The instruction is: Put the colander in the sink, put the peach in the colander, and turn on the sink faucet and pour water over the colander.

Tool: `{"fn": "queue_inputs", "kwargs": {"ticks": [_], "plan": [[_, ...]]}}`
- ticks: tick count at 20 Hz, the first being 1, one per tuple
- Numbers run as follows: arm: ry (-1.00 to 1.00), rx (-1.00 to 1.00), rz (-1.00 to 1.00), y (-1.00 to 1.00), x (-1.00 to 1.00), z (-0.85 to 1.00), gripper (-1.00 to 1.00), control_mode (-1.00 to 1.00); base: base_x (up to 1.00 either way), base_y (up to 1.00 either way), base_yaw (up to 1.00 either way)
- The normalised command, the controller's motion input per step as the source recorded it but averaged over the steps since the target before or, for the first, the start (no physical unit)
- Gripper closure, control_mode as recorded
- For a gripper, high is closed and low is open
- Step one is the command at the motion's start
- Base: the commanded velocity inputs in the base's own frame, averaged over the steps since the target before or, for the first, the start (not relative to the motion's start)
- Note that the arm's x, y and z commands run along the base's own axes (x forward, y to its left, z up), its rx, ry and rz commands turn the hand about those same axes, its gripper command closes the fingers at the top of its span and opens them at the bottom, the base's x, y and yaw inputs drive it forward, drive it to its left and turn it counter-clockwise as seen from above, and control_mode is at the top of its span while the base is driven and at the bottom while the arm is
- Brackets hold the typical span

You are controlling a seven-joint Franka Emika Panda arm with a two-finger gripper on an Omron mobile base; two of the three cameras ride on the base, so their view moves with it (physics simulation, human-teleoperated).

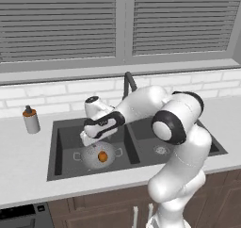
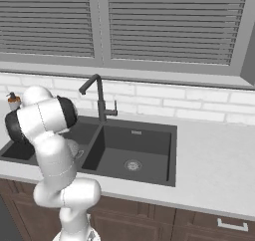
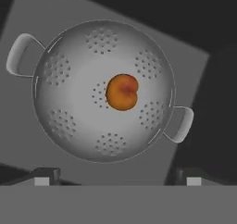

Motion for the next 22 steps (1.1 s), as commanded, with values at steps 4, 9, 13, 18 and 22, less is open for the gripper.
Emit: {"fn": "queue_inputs", "kwargs": {"ticks": [4,9,13,18,22], "plan": [[0.00,0.04,-0.06,0.00,-0.60,0.70,-1.00,-1.00,0.00,0.00,0.00],[0.00,0.00,-0.06,0.00,-0.51,0.80,-1.00,-1.00,0.00,0.00,0.00],[0.00,0.00,-0.06,-0.03,-0.40,0.91,-1.00,-1.00,0.00,0.00,0.00],[0.00,0.00,0.00,-0.16,-0.45,0.85,-1.00,-1.00,0.00,0.00,0.00],[-0.12,0.00,0.00,-0.20,-0.46,0.74,-1.00,-1.00,0.00,0.00,0.00]]}}
